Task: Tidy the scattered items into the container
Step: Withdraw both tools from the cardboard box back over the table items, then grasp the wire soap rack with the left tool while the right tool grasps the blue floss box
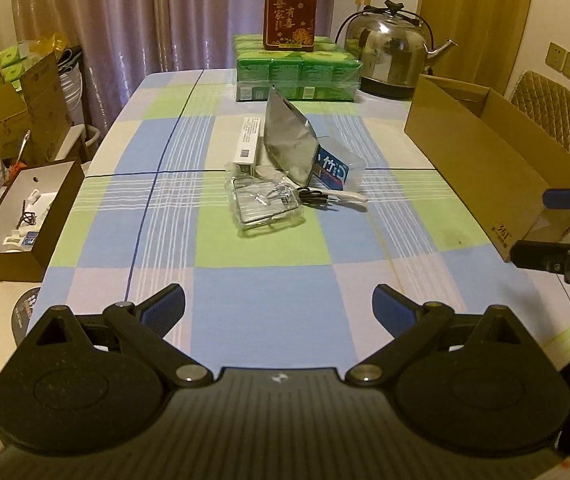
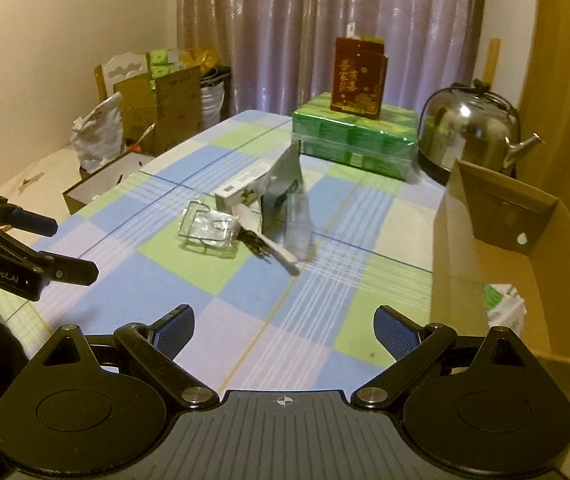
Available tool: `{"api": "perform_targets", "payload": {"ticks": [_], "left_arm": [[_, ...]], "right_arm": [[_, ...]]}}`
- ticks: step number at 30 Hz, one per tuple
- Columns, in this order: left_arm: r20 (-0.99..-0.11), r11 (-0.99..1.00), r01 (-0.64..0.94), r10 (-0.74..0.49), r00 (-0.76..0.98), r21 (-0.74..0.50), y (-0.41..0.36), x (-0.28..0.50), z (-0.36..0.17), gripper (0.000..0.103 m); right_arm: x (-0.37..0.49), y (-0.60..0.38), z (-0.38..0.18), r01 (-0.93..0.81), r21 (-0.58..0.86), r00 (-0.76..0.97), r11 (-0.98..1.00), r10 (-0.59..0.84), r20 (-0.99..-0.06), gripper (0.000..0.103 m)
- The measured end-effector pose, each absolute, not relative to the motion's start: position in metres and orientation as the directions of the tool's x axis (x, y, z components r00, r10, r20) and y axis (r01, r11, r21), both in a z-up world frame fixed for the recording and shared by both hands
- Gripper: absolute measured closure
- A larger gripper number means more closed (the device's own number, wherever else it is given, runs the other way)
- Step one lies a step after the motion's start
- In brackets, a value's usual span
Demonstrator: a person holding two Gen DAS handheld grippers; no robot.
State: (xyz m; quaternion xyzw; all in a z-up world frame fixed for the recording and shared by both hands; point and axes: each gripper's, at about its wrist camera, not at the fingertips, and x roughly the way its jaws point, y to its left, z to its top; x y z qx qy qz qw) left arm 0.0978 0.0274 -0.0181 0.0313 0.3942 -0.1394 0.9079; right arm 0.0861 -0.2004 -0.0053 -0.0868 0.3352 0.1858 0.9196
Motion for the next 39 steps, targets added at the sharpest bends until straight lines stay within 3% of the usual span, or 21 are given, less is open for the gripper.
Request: {"api": "perform_targets", "payload": {"ticks": [23,31,39], "left_arm": [[-0.743,0.973,0.225,-0.184,0.644,-0.047,0.006,0.221,-0.079,0.005],[-0.720,0.980,0.174,-0.188,0.668,-0.095,-0.009,0.250,-0.103,0.005],[-0.720,0.985,0.143,-0.166,0.674,-0.094,-0.008,0.261,-0.116,0.017]], "right_arm": [[0.234,-0.174,-0.056,-0.430,-0.057,0.674,0.901,0.278,-0.685,0.010],[0.270,-0.172,-0.074,-0.434,-0.034,0.658,0.900,0.291,-0.694,0.017],[0.297,-0.160,-0.090,-0.459,-0.013,0.628,0.888,0.314,-0.712,0.024]]}}
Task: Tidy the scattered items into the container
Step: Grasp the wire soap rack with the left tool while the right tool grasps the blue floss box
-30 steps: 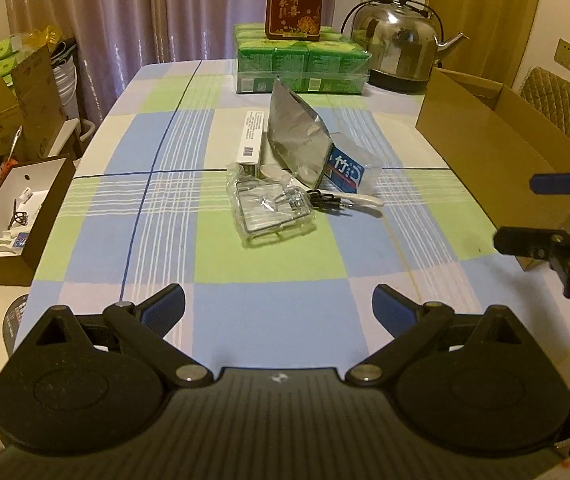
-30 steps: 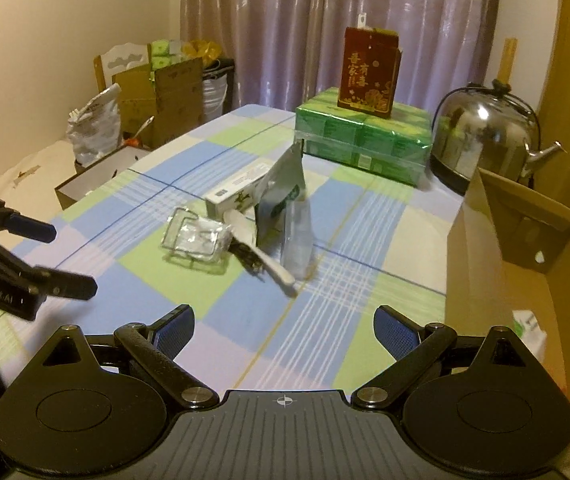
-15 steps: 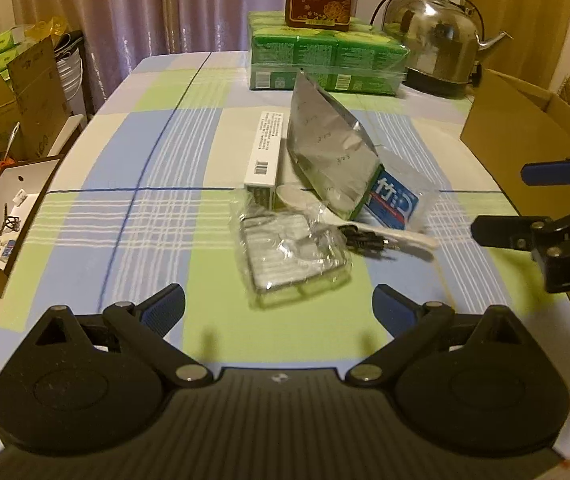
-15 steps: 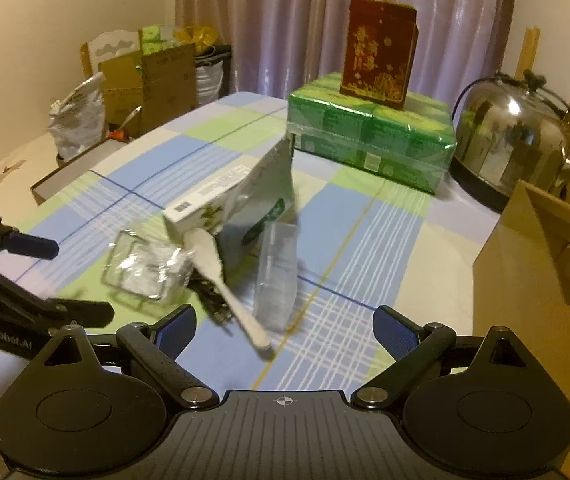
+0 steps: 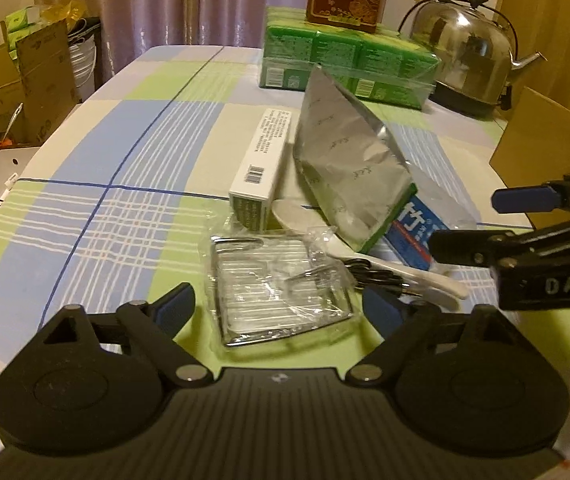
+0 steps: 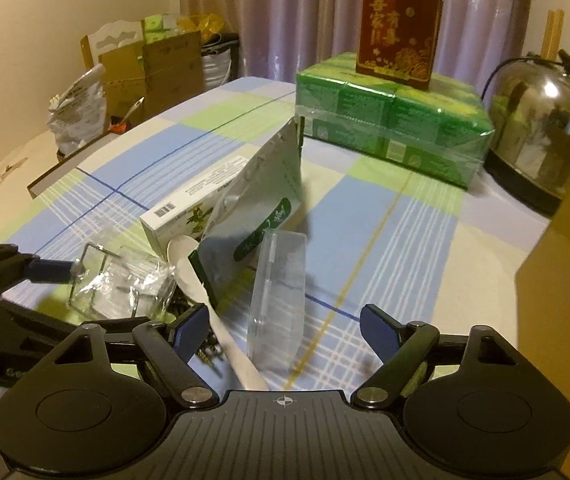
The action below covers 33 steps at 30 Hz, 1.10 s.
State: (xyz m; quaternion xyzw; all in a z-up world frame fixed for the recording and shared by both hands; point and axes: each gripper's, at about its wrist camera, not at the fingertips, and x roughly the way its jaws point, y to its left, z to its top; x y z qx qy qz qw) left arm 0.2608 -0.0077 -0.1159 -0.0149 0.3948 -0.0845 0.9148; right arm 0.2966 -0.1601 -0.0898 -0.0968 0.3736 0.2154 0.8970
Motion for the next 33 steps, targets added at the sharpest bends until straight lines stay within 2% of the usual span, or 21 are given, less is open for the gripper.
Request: {"api": "perform_targets", "payload": {"ticks": [2,4,5,7,8,9,15,21,26,29,30,32,33], "left_arm": [[-0.724,0.984,0.147,-0.177,0.667,-0.105,-0.004,0.261,-0.118,0.029],[-0.724,0.982,0.156,-0.184,0.665,-0.107,-0.002,0.260,-0.119,0.032],[-0.724,0.981,0.161,-0.187,0.664,-0.106,-0.002,0.259,-0.118,0.034],[-0.728,0.980,0.168,-0.189,0.659,-0.102,-0.001,0.257,-0.117,0.035],[-0.730,0.980,0.173,-0.189,0.657,-0.099,-0.001,0.256,-0.116,0.035],[-0.731,0.980,0.177,-0.189,0.655,-0.095,-0.001,0.255,-0.115,0.035],[-0.744,0.970,0.221,-0.219,0.631,-0.098,-0.002,0.235,-0.107,0.036],[-0.764,0.944,0.307,-0.284,0.579,-0.118,-0.015,0.195,-0.097,0.036],[-0.780,0.915,0.374,-0.343,0.523,-0.151,-0.026,0.164,-0.098,0.036],[-0.793,0.912,0.384,-0.339,0.507,-0.144,-0.029,0.154,-0.100,0.036],[-0.795,0.911,0.386,-0.338,0.504,-0.143,-0.029,0.152,-0.101,0.036],[-0.798,0.912,0.388,-0.333,0.503,-0.135,-0.030,0.149,-0.101,0.036],[-0.798,0.912,0.387,-0.331,0.504,-0.133,-0.030,0.149,-0.101,0.036]], "right_arm": [[0.304,-0.157,-0.095,-0.460,-0.006,0.618,0.888,0.315,-0.720,0.032],[0.311,-0.154,-0.100,-0.459,-0.005,0.608,0.888,0.310,-0.731,0.046],[0.314,-0.153,-0.102,-0.458,-0.004,0.604,0.889,0.308,-0.735,0.049],[0.317,-0.151,-0.105,-0.454,-0.006,0.598,0.891,0.300,-0.743,0.067],[0.317,-0.151,-0.105,-0.450,-0.002,0.596,0.893,0.299,-0.746,0.073],[0.317,-0.152,-0.105,-0.446,0.001,0.596,0.895,0.297,-0.746,0.075],[0.296,-0.164,-0.096,-0.406,0.036,0.589,0.913,0.292,-0.754,0.075],[0.244,-0.200,-0.085,-0.306,0.135,0.570,0.942,0.295,-0.766,0.075],[0.198,-0.229,-0.087,-0.210,0.278,0.511,0.937,0.348,-0.786,0.075],[0.182,-0.239,-0.091,-0.174,0.268,0.513,0.947,0.320,-0.797,0.074],[0.178,-0.241,-0.091,-0.166,0.246,0.517,0.955,0.297,-0.803,0.072],[0.172,-0.240,-0.091,-0.170,0.178,0.536,0.969,0.243,-0.809,0.059],[0.169,-0.239,-0.091,-0.179,0.138,0.549,0.974,0.215,-0.808,0.047]]}}
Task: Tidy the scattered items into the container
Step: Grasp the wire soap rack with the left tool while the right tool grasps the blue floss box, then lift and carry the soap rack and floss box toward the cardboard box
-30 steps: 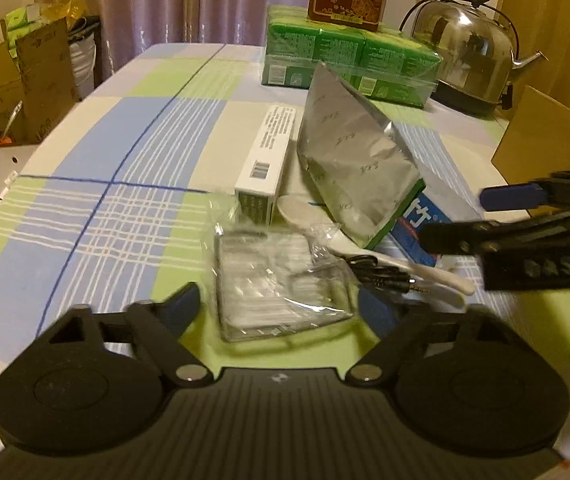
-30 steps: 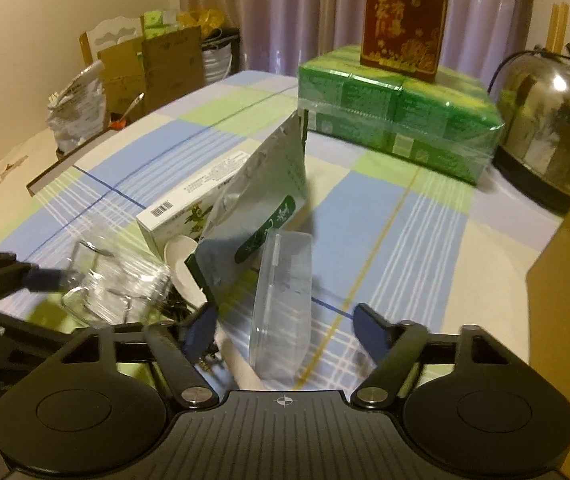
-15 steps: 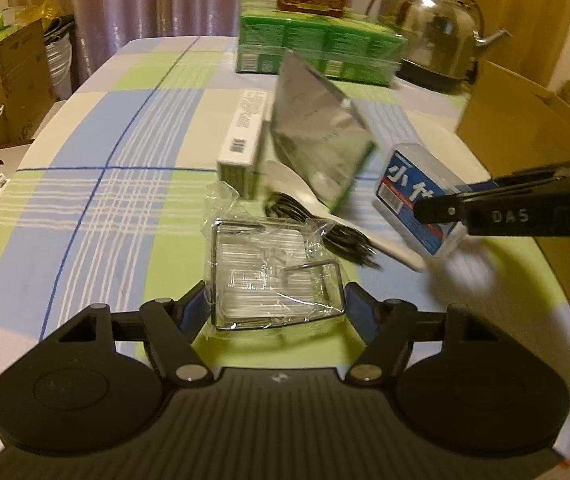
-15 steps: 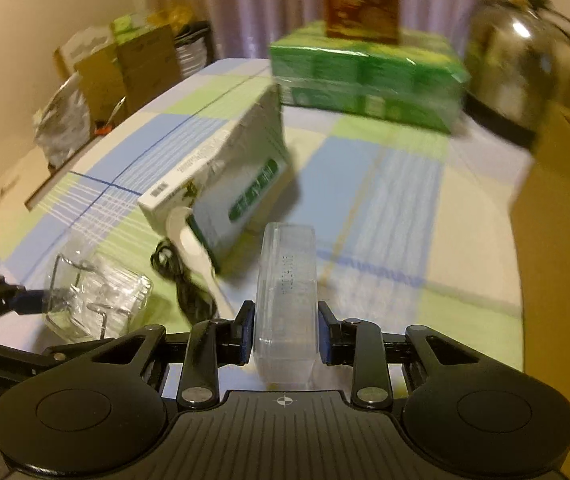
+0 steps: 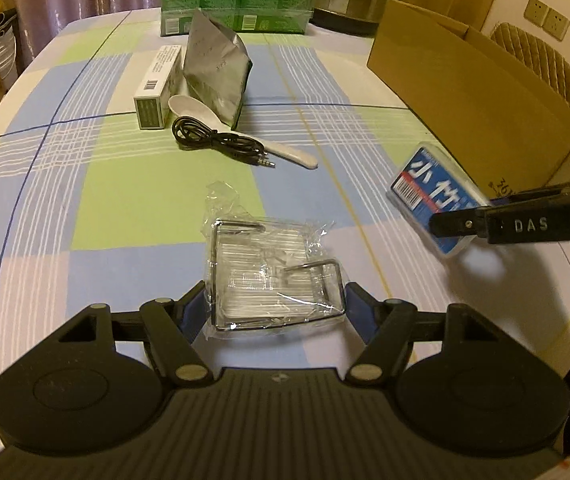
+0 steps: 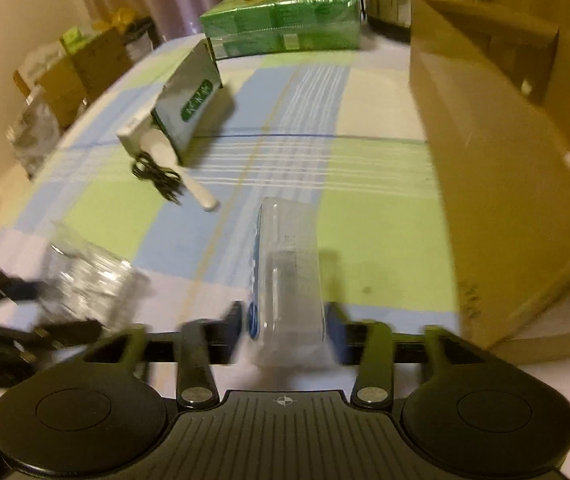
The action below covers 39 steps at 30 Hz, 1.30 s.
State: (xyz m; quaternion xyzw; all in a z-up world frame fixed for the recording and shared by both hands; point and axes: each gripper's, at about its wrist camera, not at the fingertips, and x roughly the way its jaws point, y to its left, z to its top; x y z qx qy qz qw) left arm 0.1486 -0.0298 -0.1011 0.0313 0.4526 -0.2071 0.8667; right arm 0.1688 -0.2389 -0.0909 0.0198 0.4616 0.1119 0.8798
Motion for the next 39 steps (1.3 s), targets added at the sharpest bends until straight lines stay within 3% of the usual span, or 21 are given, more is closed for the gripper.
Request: {"api": "perform_targets", "payload": {"ticks": [4,9,22,32,39], "left_arm": [[-0.793,0.914,0.384,-0.329,0.512,-0.131,-0.031,0.149,-0.099,0.036],[-0.792,0.910,0.396,-0.331,0.513,-0.123,-0.037,0.152,-0.101,0.036],[-0.797,0.916,0.387,-0.311,0.518,-0.106,-0.044,0.160,-0.105,0.034],[-0.793,0.930,0.365,-0.254,0.553,-0.043,-0.055,0.166,-0.110,0.026],[-0.797,0.929,0.371,-0.234,0.557,-0.013,-0.060,0.165,-0.111,0.037]], "right_arm": [[0.161,-0.238,-0.092,-0.208,0.089,0.569,0.974,0.195,-0.799,0.044],[0.152,-0.225,-0.094,-0.270,-0.083,0.632,0.959,0.111,-0.767,0.041],[0.161,-0.227,-0.108,-0.219,-0.055,0.625,0.974,0.096,-0.775,0.041],[0.155,-0.227,-0.109,-0.220,-0.056,0.638,0.974,0.100,-0.764,0.046],[0.156,-0.226,-0.112,-0.221,-0.058,0.635,0.974,0.098,-0.767,0.044]]}}
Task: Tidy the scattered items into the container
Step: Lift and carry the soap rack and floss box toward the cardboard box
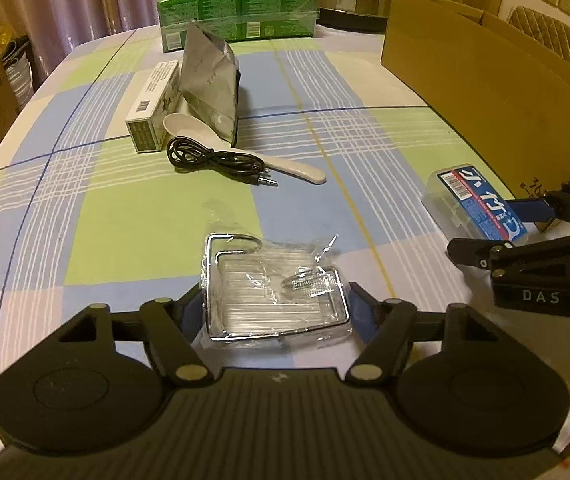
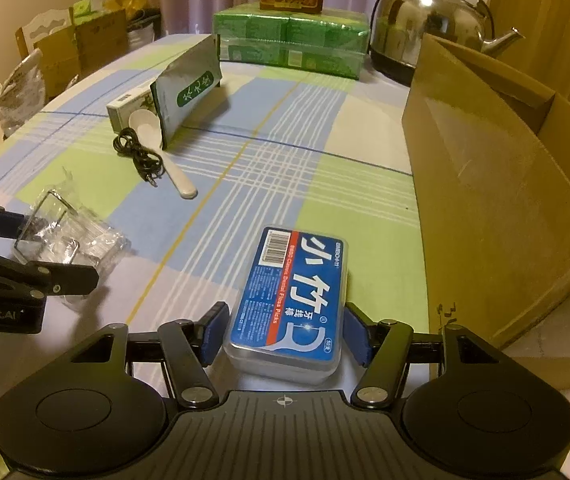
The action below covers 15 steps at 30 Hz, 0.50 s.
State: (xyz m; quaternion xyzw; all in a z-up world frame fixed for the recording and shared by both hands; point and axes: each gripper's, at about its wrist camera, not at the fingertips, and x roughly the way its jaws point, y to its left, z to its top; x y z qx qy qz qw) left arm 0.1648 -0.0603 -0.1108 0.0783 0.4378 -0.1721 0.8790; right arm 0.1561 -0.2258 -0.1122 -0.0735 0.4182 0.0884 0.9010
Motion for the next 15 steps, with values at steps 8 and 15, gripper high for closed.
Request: {"api": "perform_targets", "payload": {"ticks": [8,15], "left_arm": [[-0.781,0.918,0.394,-0.281,0.557,-0.050,-0.058,0.148,-0.094,0.037],[-0.775,0.913,0.405,-0.290,0.562,-0.047,-0.060,0.125,-0.080,0.037]], "right_arm": [[0.145,-0.226,-0.105,-0.237,-0.036,0.633,0.971,0.126,-0.764,0.046],[0.121,-0.225,-0.086,-0.235,-0.032,0.657,0.971,0.135,-0.742,0.046]]}}
